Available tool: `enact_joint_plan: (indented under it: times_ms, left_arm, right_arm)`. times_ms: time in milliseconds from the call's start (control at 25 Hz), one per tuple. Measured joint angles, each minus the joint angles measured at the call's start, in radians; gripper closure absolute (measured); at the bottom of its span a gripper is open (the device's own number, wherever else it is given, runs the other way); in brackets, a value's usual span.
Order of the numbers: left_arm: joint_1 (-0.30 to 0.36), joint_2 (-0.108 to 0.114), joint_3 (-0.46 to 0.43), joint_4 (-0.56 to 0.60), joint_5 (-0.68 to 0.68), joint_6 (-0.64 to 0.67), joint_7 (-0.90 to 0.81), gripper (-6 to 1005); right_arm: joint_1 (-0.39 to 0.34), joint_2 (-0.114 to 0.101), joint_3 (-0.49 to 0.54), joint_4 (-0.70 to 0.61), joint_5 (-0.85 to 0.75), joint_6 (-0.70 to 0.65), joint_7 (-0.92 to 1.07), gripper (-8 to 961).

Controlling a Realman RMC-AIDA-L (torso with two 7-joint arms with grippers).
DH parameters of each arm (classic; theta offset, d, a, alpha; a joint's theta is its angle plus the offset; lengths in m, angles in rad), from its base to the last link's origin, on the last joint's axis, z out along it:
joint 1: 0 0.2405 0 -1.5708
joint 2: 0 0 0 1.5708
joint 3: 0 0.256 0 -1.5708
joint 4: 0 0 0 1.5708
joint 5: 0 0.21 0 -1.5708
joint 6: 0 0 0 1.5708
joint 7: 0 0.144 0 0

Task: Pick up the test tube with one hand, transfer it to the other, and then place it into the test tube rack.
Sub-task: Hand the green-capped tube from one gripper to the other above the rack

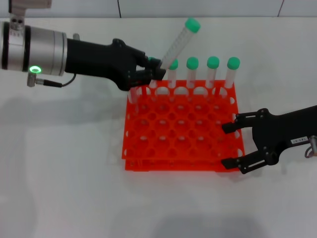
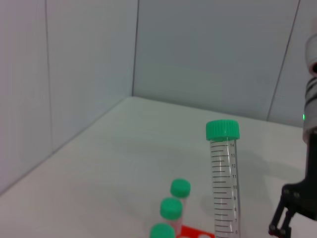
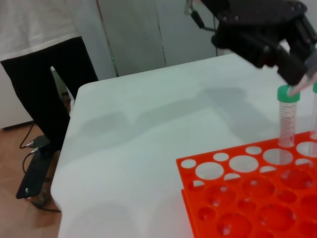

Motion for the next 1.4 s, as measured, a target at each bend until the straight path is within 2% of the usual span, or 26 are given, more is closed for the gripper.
enact_joint_plan:
  times_ms: [520,880,1200,1400]
  left_arm:
    - [-0.007,-0.013,0.001,-0.017,0.053,0.000,0.008,799]
    - [-0.003,-0.017,0.001,-0.017,0.062,-0.004,0.015,799]
    - [0.000,-0.017,0.000,-0.014,0.062,-0.011,0.017,800]
    - [0.001,-0.023,-0.002,-0.012,0.062,-0.014,0.024,800]
  right_arm:
    - [0.002,-0.002,-0.014,0.002,0.021,0.011,0.002,94]
    - [-0.010,-0.005,0.030,-0.051,0.068,0.048,0.061,94]
    - [-0.067,-0.007,0.064,-0.084,0.268,0.092,0.047,95]
    - [-0.073,0.001,0.050,0.018,0.411,0.132,-0.040,95]
